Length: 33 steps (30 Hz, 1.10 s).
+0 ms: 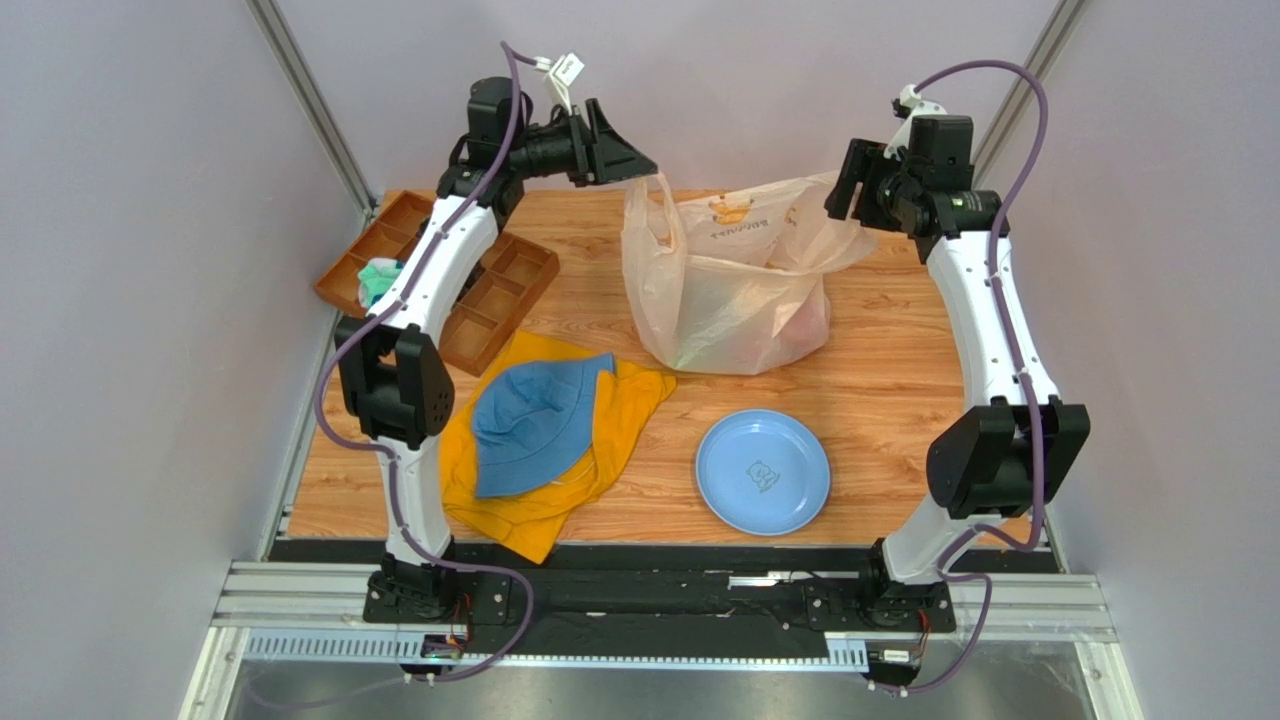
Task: Place the fruits into the plastic bag
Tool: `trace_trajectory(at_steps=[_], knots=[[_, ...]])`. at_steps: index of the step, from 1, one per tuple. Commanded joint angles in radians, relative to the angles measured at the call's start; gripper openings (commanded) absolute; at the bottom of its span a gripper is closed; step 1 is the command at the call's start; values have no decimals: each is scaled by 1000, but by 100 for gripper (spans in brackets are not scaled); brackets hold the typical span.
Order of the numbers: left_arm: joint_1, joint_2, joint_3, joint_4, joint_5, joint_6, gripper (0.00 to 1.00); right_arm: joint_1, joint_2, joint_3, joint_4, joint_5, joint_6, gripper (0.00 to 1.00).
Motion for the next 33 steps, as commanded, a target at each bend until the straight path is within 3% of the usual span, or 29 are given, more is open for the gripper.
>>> trace_trajectory(at_steps=[1,13,20,23,26,33], knots=[[4,-161,-106,18,-50,87,84,-1,-90,6,34,-47,-1,77],[7,-411,-382,208,-160,141,86,-2,-258,-118,135,-101,34,84],[41,-593,-618,182,-448,123,88,-2,-432,-299,239,-118,61,84],[102,-690,-743,189,-471,89,89,-2,-530,-406,267,-83,65,84],[166,-799,-852,153,-479,102,89,-1,-625,-519,285,-26,74,84],[215,-1029,-945,-147,-524,282,97,-2,-838,-777,330,101,87,84]])
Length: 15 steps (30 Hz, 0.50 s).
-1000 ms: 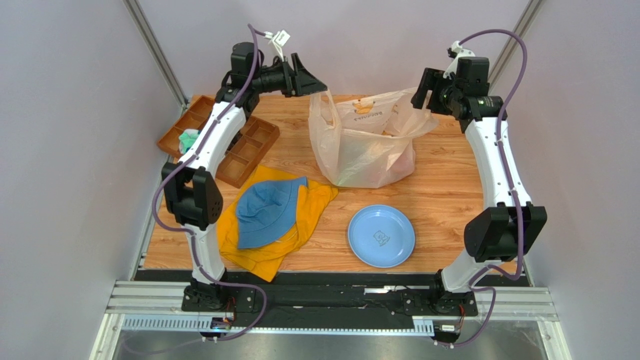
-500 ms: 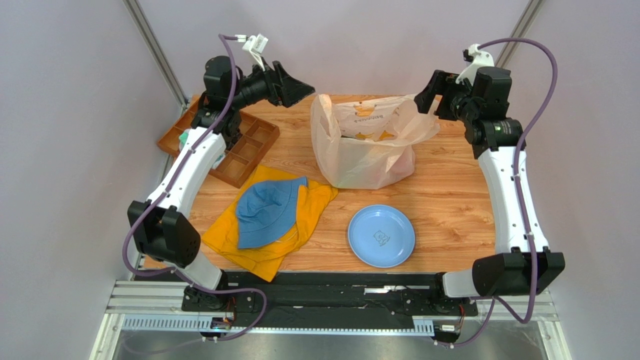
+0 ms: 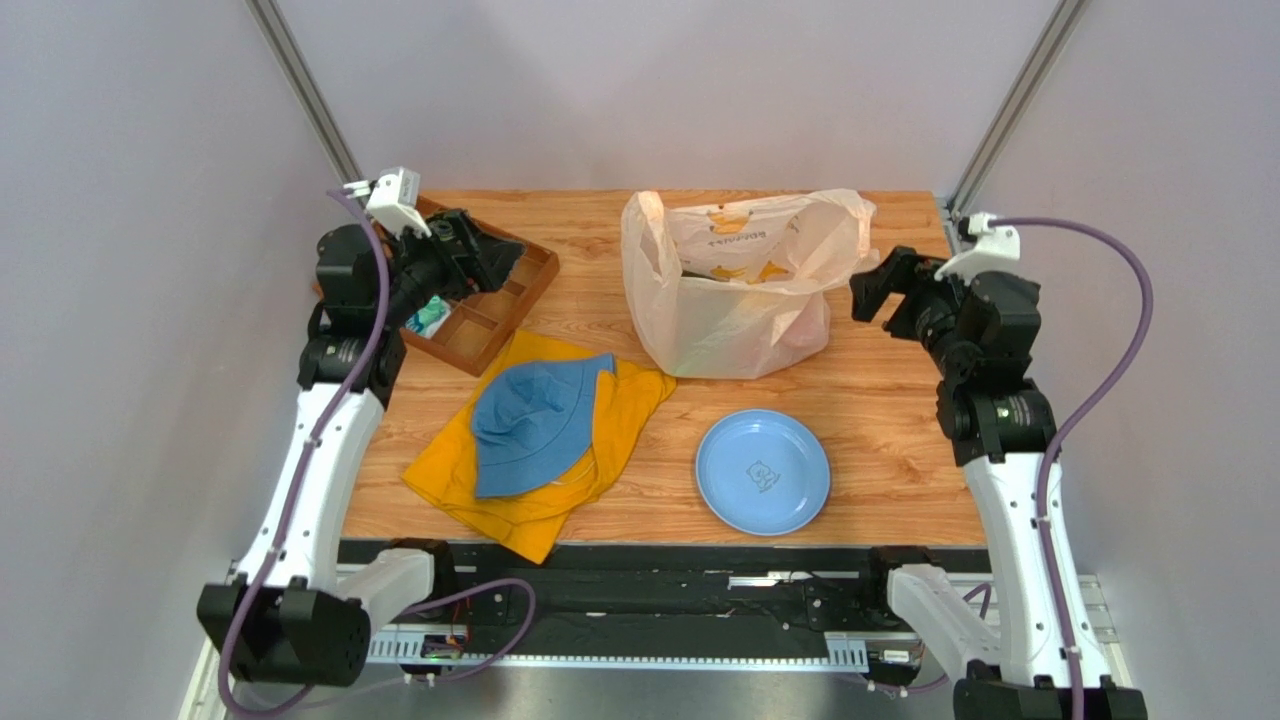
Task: Place the fruits into the plastic bag
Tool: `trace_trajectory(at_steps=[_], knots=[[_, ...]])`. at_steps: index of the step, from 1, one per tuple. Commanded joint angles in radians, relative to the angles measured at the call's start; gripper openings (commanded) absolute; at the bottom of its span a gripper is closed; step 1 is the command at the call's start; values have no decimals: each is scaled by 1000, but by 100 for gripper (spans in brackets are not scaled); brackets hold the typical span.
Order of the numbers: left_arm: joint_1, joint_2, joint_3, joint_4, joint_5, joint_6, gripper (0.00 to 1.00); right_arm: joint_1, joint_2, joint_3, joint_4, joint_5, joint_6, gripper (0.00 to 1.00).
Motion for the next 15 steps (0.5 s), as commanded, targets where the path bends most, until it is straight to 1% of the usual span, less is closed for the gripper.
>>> trace_trajectory(at_steps=[1,6,10,15], knots=[[7,-121,-14,-157,-11,134,99,-2,-91,-113,68,136,18,84],[7,-173,-14,-217,12,171,99,-2,-133,-178,41,164,-15,84],[7,-210,-22,-233,-45,211,99,-1,-153,-200,50,170,-16,84],[7,-251,-40,-236,-73,228,99,-2,-159,-196,48,170,-24,84]])
